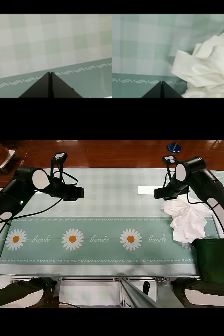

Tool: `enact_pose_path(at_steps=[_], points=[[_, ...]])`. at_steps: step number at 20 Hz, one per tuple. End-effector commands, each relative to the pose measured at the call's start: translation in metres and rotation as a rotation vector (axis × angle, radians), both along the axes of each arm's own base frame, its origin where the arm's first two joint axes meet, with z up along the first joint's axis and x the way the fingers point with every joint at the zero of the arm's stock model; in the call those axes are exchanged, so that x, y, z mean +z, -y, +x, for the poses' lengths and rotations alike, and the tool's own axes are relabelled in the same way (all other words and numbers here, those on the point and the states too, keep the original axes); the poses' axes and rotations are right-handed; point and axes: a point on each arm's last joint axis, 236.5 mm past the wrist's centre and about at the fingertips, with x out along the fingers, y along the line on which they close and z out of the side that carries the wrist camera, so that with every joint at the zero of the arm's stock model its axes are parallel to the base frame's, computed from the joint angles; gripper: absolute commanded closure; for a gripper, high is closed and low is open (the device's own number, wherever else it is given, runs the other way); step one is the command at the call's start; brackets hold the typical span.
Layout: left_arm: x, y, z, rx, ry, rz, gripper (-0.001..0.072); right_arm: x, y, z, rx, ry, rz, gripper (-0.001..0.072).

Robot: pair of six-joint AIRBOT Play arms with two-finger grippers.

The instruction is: Fold the shirts.

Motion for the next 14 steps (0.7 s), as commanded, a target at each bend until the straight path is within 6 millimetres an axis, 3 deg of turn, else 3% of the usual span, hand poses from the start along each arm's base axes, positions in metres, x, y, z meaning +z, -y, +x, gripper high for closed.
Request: enact_pose_path(at_steps=[1, 4, 10, 14], points=[[0.000, 0.000, 0.000, 0.001, 0.000, 0.000, 0.0691, 0.000, 0.000, 0.000, 0.000, 0.000, 0.000, 0.0688], [0.000, 0.000, 0.000, 0.001, 0.000, 0.000, 0.0691, 0.000, 0.000, 0.001, 0.001, 0.003, 0.001, 0.0688], [0.000, 0.000, 0.000, 0.001, 0.001, 0.000, 0.0691, 0.011, -0.012, 0.034, 0.030, 0.150, 0.041, 0.0688], [0.002, 0.001, 0.005, 0.003, 0.020, -0.006, 0.0690, 0.013, -0.023, 0.038, 0.027, 0.170, 0.093, 0.0687]])
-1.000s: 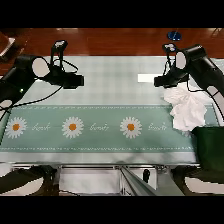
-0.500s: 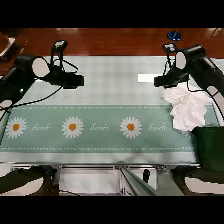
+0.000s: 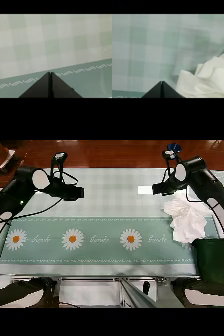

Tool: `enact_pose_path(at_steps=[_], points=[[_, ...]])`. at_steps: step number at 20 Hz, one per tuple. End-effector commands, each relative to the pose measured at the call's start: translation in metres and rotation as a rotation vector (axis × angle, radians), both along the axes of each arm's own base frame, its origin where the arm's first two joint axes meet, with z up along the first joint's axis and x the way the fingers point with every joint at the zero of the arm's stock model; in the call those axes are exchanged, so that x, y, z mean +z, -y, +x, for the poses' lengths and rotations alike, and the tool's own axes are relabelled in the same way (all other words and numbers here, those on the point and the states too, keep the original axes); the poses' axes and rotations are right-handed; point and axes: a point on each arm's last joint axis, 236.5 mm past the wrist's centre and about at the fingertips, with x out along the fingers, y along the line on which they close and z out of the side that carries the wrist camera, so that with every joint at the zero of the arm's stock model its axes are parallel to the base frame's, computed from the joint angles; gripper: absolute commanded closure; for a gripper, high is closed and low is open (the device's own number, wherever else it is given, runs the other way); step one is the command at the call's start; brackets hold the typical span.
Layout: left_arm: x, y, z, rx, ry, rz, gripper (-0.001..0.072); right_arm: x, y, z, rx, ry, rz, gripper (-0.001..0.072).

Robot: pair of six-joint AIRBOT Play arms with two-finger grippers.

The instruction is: Fold the shirts.

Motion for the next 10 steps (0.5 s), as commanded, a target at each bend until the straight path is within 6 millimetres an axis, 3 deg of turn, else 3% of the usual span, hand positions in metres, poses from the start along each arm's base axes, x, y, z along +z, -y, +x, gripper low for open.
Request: enact_pose_path(at_steps=[1, 2, 3, 6, 7, 9, 10], points=[[-0.001, 0.000, 0.000, 0.000, -0.004, 0.001, 0.0632, 0.004, -0.010, 0.006, 0.005, 0.031, 0.041, 0.0668], [-0.004, -0.002, -0.007, -0.009, -0.032, 0.014, 0.0338, 0.008, -0.001, 0.003, -0.004, 0.024, 0.011, 0.0454], [-0.007, -0.007, -0.012, -0.049, -0.049, 0.054, 0.0198, 0.016, 0.012, 0.000, -0.027, 0.033, -0.028, 0.0298], [-0.015, -0.046, -0.043, -0.119, -0.159, 0.247, 0.0198, 0.060, 0.078, -0.028, -0.063, 0.026, -0.217, 0.0294], [-0.014, -0.050, -0.049, -0.118, -0.163, 0.254, 0.0198, 0.074, 0.098, -0.039, -0.087, 0.029, -0.233, 0.0294], [-0.006, -0.039, -0.059, -0.098, -0.108, 0.169, 0.0198, 0.093, 0.136, -0.062, -0.202, 0.087, -0.198, 0.0295], [-0.002, -0.025, -0.065, -0.088, -0.066, 0.082, 0.0198, 0.092, 0.151, -0.076, -0.253, 0.113, -0.177, 0.0295]])
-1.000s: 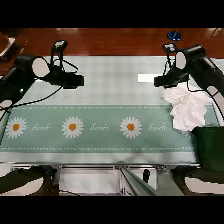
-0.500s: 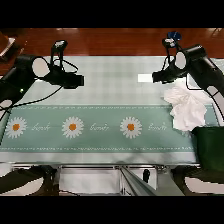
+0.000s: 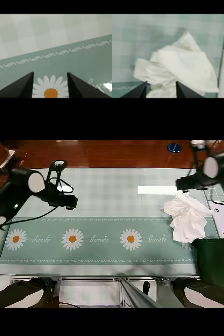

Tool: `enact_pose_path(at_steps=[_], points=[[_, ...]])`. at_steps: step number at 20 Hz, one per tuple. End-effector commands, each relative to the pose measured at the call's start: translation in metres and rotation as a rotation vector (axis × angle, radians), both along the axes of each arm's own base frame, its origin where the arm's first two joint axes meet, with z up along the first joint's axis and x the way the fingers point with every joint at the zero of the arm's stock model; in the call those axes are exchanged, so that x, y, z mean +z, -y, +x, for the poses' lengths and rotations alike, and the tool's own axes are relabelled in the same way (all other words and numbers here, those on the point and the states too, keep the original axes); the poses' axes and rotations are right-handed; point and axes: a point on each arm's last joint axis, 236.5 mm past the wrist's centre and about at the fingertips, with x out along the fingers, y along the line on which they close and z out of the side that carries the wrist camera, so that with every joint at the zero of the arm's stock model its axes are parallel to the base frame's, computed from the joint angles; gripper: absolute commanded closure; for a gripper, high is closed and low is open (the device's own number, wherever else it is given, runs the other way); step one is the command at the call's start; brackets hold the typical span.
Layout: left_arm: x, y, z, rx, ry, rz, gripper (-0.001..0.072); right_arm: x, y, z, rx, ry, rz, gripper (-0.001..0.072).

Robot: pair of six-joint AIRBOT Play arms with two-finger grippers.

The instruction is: Fold the shirts.

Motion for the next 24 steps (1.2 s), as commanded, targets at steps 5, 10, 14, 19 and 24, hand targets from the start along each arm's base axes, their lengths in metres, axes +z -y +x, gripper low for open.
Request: enact_pose_path(at_steps=[5, 10, 14, 19, 24], points=[[0.001, 0.057, -0.086, 0.011, 0.063, -0.373, 0.0198, -0.049, 0.082, -0.082, -0.340, 0.134, 0.152, 0.0295], [-0.016, 0.068, -0.091, 0.004, 0.046, -0.375, 0.0198, -0.115, 0.065, -0.058, -0.403, 0.072, 0.372, 0.0295], [-0.009, 0.071, -0.068, 0.040, 0.126, -0.408, 0.0198, -0.172, 0.040, -0.049, -0.411, -0.053, 0.491, 0.0296], [-0.013, 0.072, -0.058, 0.051, 0.147, -0.407, 0.0198, -0.186, 0.035, -0.048, -0.408, -0.122, 0.513, 0.0384], [0.004, 0.035, -0.037, 0.104, 0.239, -0.358, 0.0199, -0.159, 0.007, -0.043, -0.268, -0.153, 0.584, 0.0688]])
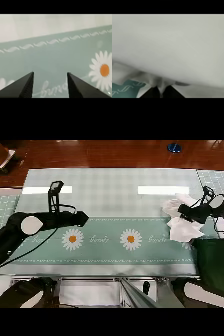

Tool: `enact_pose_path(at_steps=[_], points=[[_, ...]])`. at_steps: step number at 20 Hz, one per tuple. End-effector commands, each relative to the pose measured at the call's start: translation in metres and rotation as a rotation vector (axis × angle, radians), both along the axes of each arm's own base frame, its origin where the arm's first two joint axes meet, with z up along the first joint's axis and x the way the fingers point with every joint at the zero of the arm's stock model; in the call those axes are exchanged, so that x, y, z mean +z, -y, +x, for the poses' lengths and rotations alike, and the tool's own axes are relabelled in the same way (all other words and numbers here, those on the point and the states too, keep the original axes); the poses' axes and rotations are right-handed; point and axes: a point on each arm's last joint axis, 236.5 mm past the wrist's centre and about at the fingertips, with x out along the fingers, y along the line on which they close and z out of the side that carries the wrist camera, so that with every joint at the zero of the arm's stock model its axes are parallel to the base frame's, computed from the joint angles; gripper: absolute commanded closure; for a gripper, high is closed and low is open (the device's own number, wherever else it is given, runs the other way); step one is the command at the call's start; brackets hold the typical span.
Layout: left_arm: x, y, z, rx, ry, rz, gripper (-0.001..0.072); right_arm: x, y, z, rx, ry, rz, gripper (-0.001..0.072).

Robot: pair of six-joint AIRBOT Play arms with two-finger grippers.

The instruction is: Fold the shirts.

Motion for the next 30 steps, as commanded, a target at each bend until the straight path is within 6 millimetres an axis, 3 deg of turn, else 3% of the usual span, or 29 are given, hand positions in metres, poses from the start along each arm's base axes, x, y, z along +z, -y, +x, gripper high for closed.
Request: enact_pose_path(at_steps=[1, 3, 5, 8, 12, 15, 17, 19, 21, 24, 30], points=[[0.029, -0.042, 0.020, 0.084, 0.098, 0.047, 0.0199, 0.048, -0.023, 0.016, 0.147, 0.085, 0.037, 0.0688], [0.059, -0.077, 0.017, 0.165, 0.147, 0.046, 0.0199, 0.136, -0.025, 0.044, 0.189, 0.302, -0.042, 0.0688], [0.076, -0.093, -0.004, 0.195, 0.163, 0.042, 0.0199, 0.234, -0.039, 0.053, 0.238, 0.529, -0.112, 0.0689], [0.097, -0.076, -0.042, 0.161, 0.180, -0.061, 0.0199, 0.359, -0.067, 0.037, 0.335, 0.806, -0.211, 0.0690], [0.114, -0.074, -0.057, 0.148, 0.239, -0.088, 0.0200, 0.478, -0.105, -0.002, 0.434, 1.033, -0.241, 0.0690], [0.112, -0.074, -0.056, 0.152, 0.227, -0.088, 0.0200, 0.523, -0.137, -0.035, 0.529, 1.129, -0.227, 0.0690], [0.117, -0.076, -0.049, 0.166, 0.261, -0.088, 0.0200, 0.519, -0.162, -0.051, 0.620, 1.109, -0.189, 0.0689], [0.127, -0.092, -0.034, 0.202, 0.350, -0.035, 0.0200, 0.498, -0.191, -0.061, 0.724, 1.036, -0.131, 0.0690], [0.133, -0.099, -0.027, 0.233, 0.388, -0.027, 0.0200, 0.464, -0.224, -0.067, 0.838, 0.911, -0.063, 0.0689], [0.127, -0.095, -0.031, 0.240, 0.342, -0.050, 0.0200, 0.386, -0.281, -0.067, 0.986, 0.700, -0.003, 0.0689], [0.116, -0.094, -0.039, 0.222, 0.286, -0.034, 0.0200, 0.187, -0.396, -0.080, 1.113, 0.320, 0.180, 0.0689]])
